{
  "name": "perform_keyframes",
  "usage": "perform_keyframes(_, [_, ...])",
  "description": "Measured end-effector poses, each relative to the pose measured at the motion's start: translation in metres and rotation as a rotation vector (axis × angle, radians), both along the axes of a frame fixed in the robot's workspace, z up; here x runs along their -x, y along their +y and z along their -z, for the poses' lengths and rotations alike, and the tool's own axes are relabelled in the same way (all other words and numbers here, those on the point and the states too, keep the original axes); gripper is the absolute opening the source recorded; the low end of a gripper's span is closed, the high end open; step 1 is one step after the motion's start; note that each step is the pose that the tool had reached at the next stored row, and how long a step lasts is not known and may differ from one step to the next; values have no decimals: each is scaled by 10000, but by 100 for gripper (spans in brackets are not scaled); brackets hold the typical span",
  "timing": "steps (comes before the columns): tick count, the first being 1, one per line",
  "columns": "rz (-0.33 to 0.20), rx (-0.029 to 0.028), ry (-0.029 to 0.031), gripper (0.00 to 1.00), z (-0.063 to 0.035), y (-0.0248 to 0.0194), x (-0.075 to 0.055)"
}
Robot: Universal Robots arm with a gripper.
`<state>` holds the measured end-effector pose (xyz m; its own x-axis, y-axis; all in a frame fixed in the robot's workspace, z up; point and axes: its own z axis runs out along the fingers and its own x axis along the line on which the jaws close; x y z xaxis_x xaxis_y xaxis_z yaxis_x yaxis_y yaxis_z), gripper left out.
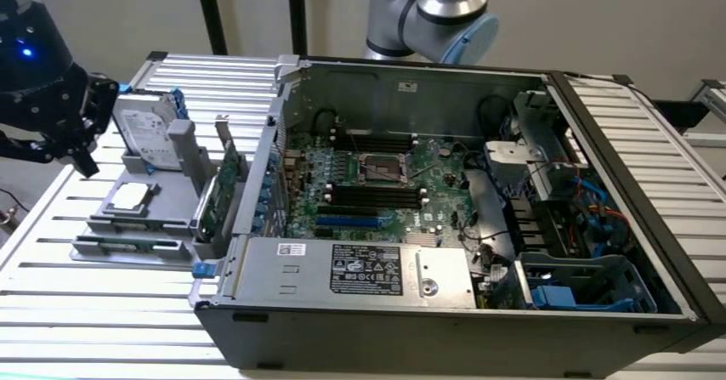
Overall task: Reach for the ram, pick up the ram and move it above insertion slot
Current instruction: 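Pick up the ram and move it above insertion slot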
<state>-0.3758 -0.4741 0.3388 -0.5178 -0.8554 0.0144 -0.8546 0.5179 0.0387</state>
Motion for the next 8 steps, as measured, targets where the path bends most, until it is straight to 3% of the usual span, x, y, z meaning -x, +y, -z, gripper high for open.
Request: perform_keyframes(8, [-1449,0,0,10,6,0,0])
